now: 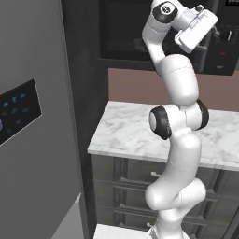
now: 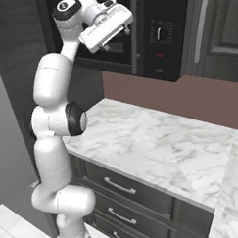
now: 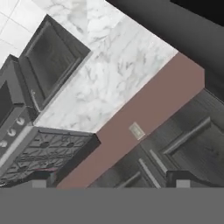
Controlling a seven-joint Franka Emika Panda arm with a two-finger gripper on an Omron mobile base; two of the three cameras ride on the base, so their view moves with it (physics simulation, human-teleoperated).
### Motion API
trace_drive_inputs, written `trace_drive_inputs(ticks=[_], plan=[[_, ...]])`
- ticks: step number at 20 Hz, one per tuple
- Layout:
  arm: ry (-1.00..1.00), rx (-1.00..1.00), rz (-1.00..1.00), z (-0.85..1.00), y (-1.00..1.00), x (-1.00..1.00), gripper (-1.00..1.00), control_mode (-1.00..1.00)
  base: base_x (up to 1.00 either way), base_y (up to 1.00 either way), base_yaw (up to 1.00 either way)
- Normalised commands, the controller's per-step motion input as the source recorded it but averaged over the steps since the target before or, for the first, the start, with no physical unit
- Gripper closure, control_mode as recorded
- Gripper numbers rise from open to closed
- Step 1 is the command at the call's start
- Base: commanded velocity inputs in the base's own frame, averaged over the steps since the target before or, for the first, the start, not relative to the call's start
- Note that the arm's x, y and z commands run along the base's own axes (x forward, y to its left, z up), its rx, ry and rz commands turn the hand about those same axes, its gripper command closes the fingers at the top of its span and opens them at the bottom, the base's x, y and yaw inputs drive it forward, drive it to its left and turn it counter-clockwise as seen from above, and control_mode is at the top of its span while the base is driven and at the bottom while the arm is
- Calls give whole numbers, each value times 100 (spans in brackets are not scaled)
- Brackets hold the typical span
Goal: Place the tupperware containing the fish and tomato meal in the microwave. Close the microwave door and press the start button to reheat the meal.
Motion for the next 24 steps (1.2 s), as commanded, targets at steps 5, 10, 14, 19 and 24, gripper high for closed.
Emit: trace_drive_inputs(ticks=[5, 10, 14, 19, 24], plan=[[-44, 22, 39, -67, -100, -60, -100, -100, 0, 0, 0], [-64, 14, 51, -79, -99, -70, -100, -100, 0, 0, 0], [-73, 1, 54, -63, -27, -72, -100, -100, 0, 0, 0], [-57, -3, 45, -30, 26, -45, -100, -100, 0, 0, 0], [-42, -4, 32, -4, 24, -3, -100, -100, 0, 0, 0]])
